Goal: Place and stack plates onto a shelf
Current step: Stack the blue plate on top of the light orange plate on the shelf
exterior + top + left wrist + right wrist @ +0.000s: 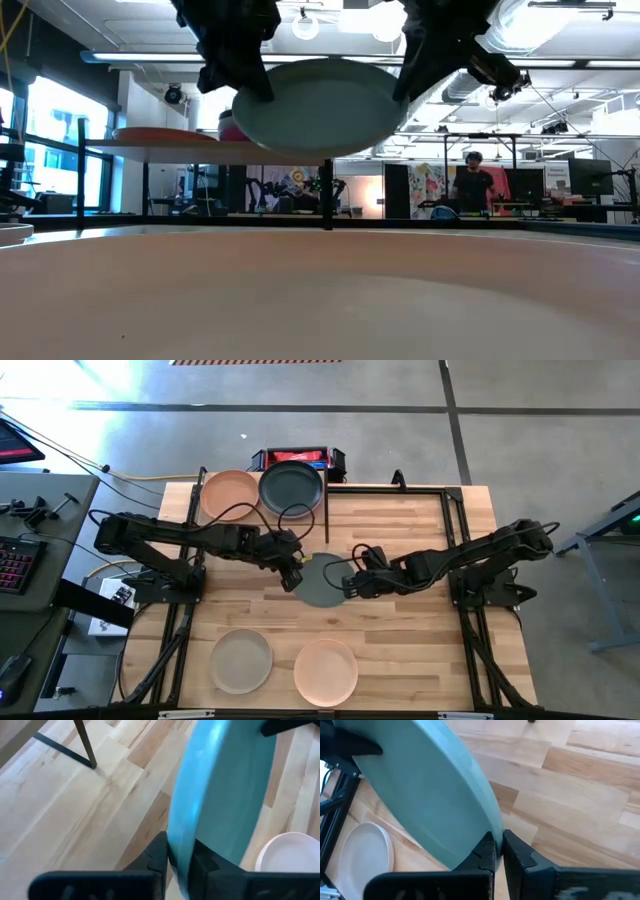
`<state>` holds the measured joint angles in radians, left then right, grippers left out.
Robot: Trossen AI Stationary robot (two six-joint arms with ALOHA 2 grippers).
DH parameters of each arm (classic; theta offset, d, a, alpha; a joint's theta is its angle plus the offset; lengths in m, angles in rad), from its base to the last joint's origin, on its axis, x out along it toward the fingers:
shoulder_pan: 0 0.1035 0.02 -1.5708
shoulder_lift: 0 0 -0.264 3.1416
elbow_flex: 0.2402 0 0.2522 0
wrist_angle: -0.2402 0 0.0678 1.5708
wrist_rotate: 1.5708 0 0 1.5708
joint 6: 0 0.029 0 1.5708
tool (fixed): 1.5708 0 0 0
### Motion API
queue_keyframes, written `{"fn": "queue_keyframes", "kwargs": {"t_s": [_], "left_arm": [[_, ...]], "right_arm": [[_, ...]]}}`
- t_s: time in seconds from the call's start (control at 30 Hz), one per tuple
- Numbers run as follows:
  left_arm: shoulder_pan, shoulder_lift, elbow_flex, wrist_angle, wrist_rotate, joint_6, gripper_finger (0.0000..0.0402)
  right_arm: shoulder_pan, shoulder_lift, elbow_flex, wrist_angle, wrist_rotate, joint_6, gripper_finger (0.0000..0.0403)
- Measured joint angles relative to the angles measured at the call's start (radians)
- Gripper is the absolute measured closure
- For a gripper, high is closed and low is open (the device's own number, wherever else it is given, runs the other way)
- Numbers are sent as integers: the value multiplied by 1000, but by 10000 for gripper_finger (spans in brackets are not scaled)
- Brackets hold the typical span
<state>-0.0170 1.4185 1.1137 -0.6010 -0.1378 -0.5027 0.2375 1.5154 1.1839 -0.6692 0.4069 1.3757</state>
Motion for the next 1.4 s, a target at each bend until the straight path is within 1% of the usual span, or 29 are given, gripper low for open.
{"fn": "queue_keyframes", "kwargs": {"t_s": [0.1, 0.27, 0.5, 0.6, 0.83, 0.9, 0.97, 1.1, 1.2, 1.4], "left_arm": [[0, 0, 0, 0, -7, 4, 385], [-1, 0, 0, 1, -5, 23, 379], [-1, 0, 0, 1, -4, 18, 381], [-1, 0, 0, 0, -5, 12, 380], [3, 0, 0, -14, -14, -15, 379], [9, -1, 0, -19, -18, -28, 379], [19, -8, 0, -39, -18, -38, 380], [48, -27, 0, -100, -20, -68, 380], [72, -58, 1, -134, -22, -92, 379], [116, -159, 0, -201, -22, -123, 379]], "right_arm": [[-1, 0, 0, 1, -16, 0, 402], [-2, 0, 0, 2, -41, -12, 402], [-2, 0, 0, 3, -46, -36, 397], [-2, 0, 0, 6, -55, -61, 373], [-8, 0, 0, 3, -52, -116, 298], [-17, -3, 0, 3, -90, -155, 284], [-31, -7, 0, 3, -149, -193, 274], [-59, -25, 0, 5, -261, -233, 268], [-69, -44, 0, -1, -284, -259, 268], [-69, -82, 0, -12, -286, -355, 269]]}}
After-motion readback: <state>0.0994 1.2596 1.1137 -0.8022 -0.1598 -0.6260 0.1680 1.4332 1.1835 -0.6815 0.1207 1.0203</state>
